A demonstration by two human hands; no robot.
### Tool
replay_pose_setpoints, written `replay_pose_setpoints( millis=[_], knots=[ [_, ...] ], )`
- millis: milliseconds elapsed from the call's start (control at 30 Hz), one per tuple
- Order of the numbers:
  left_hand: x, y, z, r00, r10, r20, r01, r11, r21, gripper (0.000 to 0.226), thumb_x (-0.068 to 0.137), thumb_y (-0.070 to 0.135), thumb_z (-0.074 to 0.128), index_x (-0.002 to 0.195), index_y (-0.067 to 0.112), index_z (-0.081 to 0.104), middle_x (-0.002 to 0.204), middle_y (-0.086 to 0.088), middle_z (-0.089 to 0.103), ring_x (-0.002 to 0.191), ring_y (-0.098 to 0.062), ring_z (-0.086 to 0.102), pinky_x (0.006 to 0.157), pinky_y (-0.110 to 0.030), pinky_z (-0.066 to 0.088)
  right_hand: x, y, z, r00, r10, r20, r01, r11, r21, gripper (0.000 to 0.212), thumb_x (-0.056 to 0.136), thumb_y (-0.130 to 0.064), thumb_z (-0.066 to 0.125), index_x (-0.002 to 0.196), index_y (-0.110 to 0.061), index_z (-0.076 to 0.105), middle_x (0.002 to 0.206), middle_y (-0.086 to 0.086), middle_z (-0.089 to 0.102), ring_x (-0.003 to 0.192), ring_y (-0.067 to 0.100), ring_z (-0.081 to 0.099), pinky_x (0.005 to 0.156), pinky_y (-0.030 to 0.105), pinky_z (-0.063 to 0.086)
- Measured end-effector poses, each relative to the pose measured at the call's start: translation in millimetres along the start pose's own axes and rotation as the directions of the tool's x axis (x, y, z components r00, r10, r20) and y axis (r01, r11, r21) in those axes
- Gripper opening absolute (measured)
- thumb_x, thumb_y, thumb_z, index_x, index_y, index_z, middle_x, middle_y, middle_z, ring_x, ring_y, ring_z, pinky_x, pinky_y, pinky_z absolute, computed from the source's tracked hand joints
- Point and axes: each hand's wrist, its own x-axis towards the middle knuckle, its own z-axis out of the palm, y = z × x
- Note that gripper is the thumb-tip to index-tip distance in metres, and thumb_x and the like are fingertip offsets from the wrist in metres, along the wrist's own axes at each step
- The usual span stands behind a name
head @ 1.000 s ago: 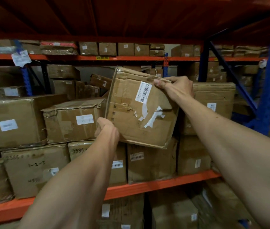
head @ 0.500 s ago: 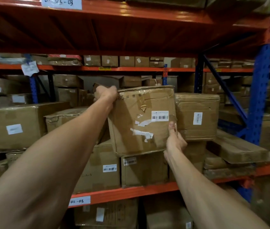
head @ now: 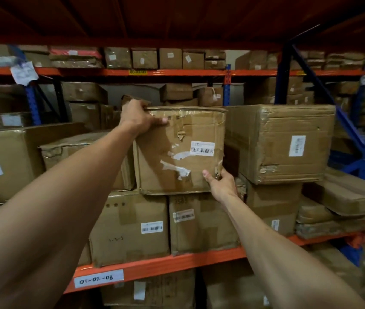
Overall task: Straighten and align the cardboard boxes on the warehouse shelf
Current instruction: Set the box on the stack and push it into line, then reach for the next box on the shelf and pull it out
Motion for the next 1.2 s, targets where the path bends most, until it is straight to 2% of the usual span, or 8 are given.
replay_pose_setpoints(
  millis=[167, 367, 467, 667, 800, 933, 1100, 1200],
  knots=[
    [25.3, -21.9, -2.2, 0.999, 0.04, -0.01, -0.039, 0.997, 0.072, 0.082, 0.075, 0.043, 0.088, 0.143, 0.013, 0.053, 0.146, -0.012, 0.054, 0.136, -0.031, 0.05, 0.11, -0.043, 0.043, 30.0, 2.9, 32.9, 1.0, -0.028, 0.012, 0.029, 0.994, -0.108, 0.066, 0.094, -0.057, 0.069, 0.151, -0.027, 0.054, 0.147, 0.004, 0.063, 0.142, 0.036, 0.05, 0.119, 0.053, 0.039],
    [37.6, -47.0, -2.8, 0.984, 0.034, 0.175, -0.084, 0.954, 0.287, 0.141, 0.048, 0.055, 0.093, 0.16, 0.022, 0.014, 0.166, -0.01, 0.012, 0.149, -0.043, 0.027, 0.118, -0.059, 0.035, 42.4, -1.3, 28.2, 0.996, 0.003, 0.091, 0.026, 0.946, -0.322, 0.084, 0.098, -0.064, 0.057, 0.165, -0.022, 0.029, 0.159, 0.01, 0.051, 0.148, 0.039, 0.044, 0.121, 0.054, 0.036],
    [38.7, -49.5, -4.1, 0.982, 0.046, 0.185, -0.104, 0.944, 0.312, 0.138, 0.055, 0.048, 0.096, 0.161, 0.023, 0.011, 0.166, -0.01, 0.01, 0.149, -0.043, 0.027, 0.118, -0.059, 0.035, 39.5, -2.6, 26.1, 0.994, 0.02, 0.107, 0.021, 0.929, -0.37, 0.087, 0.097, -0.067, 0.055, 0.165, -0.022, 0.026, 0.16, 0.01, 0.05, 0.148, 0.041, 0.043, 0.121, 0.061, 0.034],
    [37.9, -41.9, -3.5, 0.981, 0.032, 0.19, -0.101, 0.924, 0.368, 0.135, 0.062, 0.042, 0.095, 0.162, 0.018, 0.008, 0.166, -0.012, 0.007, 0.149, -0.045, 0.026, 0.117, -0.058, 0.036, 32.8, -13.6, 20.3, 0.989, 0.045, 0.144, 0.015, 0.921, -0.389, 0.088, 0.098, -0.064, 0.057, 0.165, -0.019, 0.025, 0.161, 0.009, 0.049, 0.149, 0.039, 0.044, 0.122, 0.058, 0.035],
    [34.6, -31.4, 0.3, 0.986, -0.017, 0.168, -0.076, 0.843, 0.532, 0.131, 0.066, 0.051, 0.092, 0.162, 0.019, 0.008, 0.167, -0.019, 0.005, 0.151, -0.048, 0.018, 0.12, -0.064, 0.026, 34.3, -20.8, 10.1, 0.982, 0.059, 0.178, 0.019, 0.913, -0.407, 0.088, 0.091, -0.07, 0.062, 0.158, -0.018, 0.041, 0.155, 0.008, 0.055, 0.143, 0.034, 0.05, 0.118, 0.054, 0.041],
    [30.6, -11.5, 15.4, 0.978, 0.125, 0.167, -0.205, 0.724, 0.659, 0.143, 0.066, 0.064, 0.085, 0.163, 0.019, -0.01, 0.169, -0.021, -0.016, 0.155, -0.042, -0.015, 0.123, -0.06, -0.009, 23.3, -59.2, -11.7, 0.987, -0.022, 0.159, 0.094, 0.885, -0.455, 0.076, 0.096, -0.06, 0.065, 0.152, -0.013, 0.047, 0.152, 0.011, 0.057, 0.141, 0.034, 0.053, 0.113, 0.045, 0.045],
    [15.6, 35.7, 49.2, 0.956, 0.212, 0.205, -0.294, 0.693, 0.658, 0.144, 0.07, 0.063, 0.084, 0.162, 0.016, -0.017, 0.169, -0.021, -0.02, 0.155, -0.038, -0.02, 0.124, -0.054, -0.012, 9.6, -123.4, -58.0, 0.965, -0.176, 0.194, 0.247, 0.857, -0.452, 0.076, 0.099, -0.058, 0.064, 0.157, -0.013, 0.046, 0.156, 0.013, 0.054, 0.144, 0.032, 0.051, 0.117, 0.045, 0.043],
    [-2.2, 62.6, 76.6, 0.949, 0.226, 0.221, -0.316, 0.704, 0.636, 0.142, 0.071, 0.062, 0.083, 0.162, 0.013, -0.014, 0.169, -0.022, -0.015, 0.156, -0.039, -0.014, 0.125, -0.05, -0.008, 0.4, -152.9, -99.3, 0.934, -0.329, 0.142, 0.357, 0.816, -0.455, 0.062, 0.101, -0.051, 0.065, 0.151, -0.016, 0.056, 0.151, 0.011, 0.059, 0.14, 0.03, 0.055, 0.115, 0.044, 0.045]
  ],
)
